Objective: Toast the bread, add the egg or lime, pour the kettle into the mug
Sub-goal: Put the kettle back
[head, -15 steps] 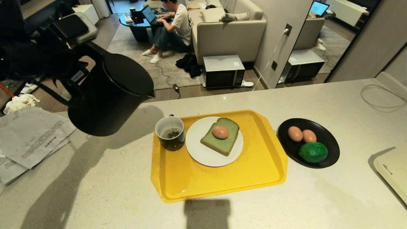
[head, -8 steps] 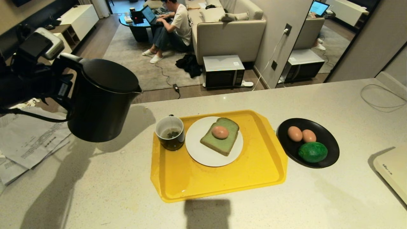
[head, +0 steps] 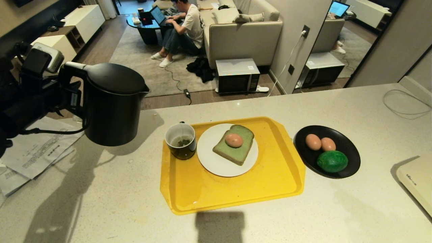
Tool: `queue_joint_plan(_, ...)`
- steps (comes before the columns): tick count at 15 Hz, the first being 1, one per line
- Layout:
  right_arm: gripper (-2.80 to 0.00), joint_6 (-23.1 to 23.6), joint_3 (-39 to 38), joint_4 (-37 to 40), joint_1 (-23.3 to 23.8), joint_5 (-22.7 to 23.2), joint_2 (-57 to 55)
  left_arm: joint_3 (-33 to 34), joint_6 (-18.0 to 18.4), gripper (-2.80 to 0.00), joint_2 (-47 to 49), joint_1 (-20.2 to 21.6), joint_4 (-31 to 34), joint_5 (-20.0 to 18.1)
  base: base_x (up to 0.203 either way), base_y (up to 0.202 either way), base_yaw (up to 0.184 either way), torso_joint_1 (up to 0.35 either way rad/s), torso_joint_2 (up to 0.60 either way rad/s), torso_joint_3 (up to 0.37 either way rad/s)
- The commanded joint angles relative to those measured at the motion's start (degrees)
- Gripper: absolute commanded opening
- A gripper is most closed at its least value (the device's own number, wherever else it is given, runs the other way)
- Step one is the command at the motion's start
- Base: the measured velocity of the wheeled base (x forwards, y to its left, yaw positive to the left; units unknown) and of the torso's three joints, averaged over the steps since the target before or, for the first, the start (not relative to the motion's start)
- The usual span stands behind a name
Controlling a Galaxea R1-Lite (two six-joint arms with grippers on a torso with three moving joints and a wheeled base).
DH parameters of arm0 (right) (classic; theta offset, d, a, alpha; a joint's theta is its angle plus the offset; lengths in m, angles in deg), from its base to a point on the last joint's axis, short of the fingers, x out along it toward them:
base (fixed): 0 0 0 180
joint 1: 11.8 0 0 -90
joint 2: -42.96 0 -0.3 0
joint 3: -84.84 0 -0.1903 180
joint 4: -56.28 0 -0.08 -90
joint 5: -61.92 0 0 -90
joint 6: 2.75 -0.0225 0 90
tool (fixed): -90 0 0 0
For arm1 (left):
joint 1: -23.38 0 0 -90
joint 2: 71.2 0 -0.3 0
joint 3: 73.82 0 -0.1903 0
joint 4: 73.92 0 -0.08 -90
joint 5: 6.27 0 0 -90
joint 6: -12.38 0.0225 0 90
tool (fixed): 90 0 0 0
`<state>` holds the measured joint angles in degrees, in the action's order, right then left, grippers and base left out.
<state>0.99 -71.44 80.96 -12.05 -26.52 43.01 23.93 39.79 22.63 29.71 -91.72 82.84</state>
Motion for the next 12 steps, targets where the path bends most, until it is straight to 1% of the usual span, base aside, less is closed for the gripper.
queue_joint_plan(1,-2.80,0.0,0.0,0.0,0.0,0.0,0.0,1.5,-1.2,-2.80,3.0,-0.2,-3.4,-1.1,0.000,0.000,0.000,0.000,0.00,0.000)
queue_joint_plan(3,-2.80,0.0,0.0,0.0,0.0,0.0,0.0,1.7,-1.9,-2.80,5.0,-0.3,-5.3,-1.1,0.000,0.000,0.000,0.000,0.00,0.000)
queue_joint_plan(8,-2.80,0.0,0.0,0.0,0.0,0.0,0.0,1.7,-1.9,-2.80,10.5,-2.3,-10.1,-1.2,0.000,0.000,0.000,0.000,0.00,0.000)
queue_joint_plan(11,-2.80,0.0,0.0,0.0,0.0,0.0,0.0,1.8,-2.4,-2.80,13.8,-3.0,-16.3,-1.3,0.000,0.000,0.000,0.000,0.00,0.000)
queue_joint_plan(12,-2.80,0.0,0.0,0.0,0.0,0.0,0.0,2.1,-2.9,-2.80,13.9,-3.0,-16.7,-1.3,0.000,0.000,0.000,0.000,0.00,0.000)
